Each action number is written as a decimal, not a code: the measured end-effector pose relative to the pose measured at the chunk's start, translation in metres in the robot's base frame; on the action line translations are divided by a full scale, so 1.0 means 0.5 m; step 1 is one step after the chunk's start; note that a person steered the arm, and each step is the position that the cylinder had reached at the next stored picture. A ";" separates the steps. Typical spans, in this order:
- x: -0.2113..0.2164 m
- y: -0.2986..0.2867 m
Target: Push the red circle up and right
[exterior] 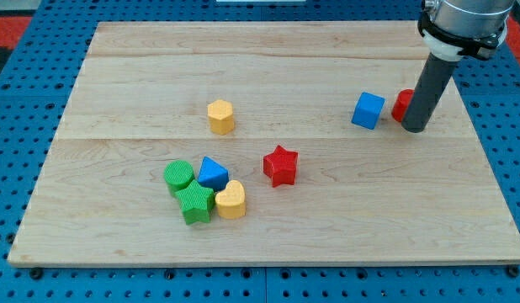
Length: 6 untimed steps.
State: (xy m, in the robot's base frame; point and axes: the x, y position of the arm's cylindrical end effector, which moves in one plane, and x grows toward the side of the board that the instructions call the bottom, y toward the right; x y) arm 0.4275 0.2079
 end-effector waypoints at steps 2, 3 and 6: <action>0.048 0.089; 0.001 0.199; -0.025 -0.052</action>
